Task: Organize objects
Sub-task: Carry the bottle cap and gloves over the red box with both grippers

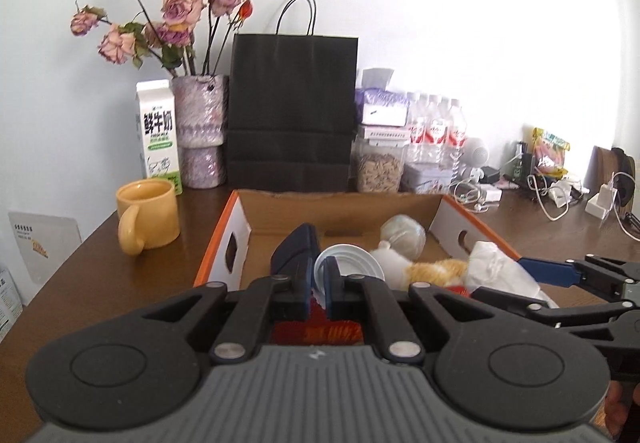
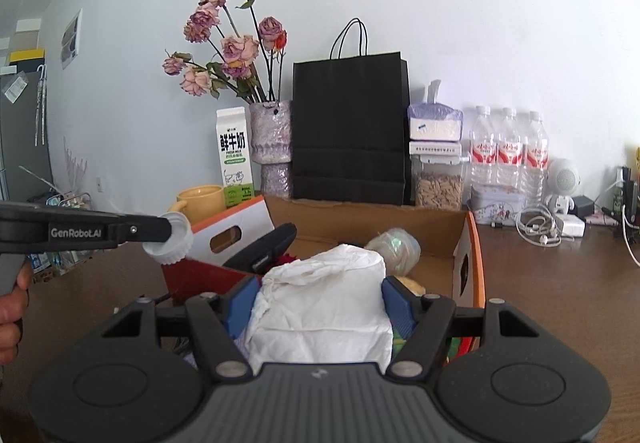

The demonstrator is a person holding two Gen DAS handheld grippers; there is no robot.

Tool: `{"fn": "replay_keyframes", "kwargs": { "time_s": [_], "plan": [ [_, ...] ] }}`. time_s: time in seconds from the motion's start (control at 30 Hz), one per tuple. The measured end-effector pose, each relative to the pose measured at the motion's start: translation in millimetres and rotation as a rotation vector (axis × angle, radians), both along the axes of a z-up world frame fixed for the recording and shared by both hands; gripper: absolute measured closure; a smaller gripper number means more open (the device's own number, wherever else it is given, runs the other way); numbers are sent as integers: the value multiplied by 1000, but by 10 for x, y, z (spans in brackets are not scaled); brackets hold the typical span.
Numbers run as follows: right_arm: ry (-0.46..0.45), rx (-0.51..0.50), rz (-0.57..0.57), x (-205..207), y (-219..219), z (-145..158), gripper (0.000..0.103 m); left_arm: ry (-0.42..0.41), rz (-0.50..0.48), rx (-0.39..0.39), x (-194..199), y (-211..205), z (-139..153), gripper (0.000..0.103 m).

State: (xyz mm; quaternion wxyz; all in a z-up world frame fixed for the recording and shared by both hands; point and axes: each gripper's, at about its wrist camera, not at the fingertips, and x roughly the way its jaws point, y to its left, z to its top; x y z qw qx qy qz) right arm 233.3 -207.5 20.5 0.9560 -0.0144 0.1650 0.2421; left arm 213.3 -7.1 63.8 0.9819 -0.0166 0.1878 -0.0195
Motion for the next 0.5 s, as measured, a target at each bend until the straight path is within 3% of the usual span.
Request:
{"fn": "replay_keyframes", "kwargs": {
  "time_s": [0.5],
  "plan": [
    [-47, -24, -24, 600, 215, 202, 36, -48, -27, 1, 601, -202, 181, 96]
  ]
}}
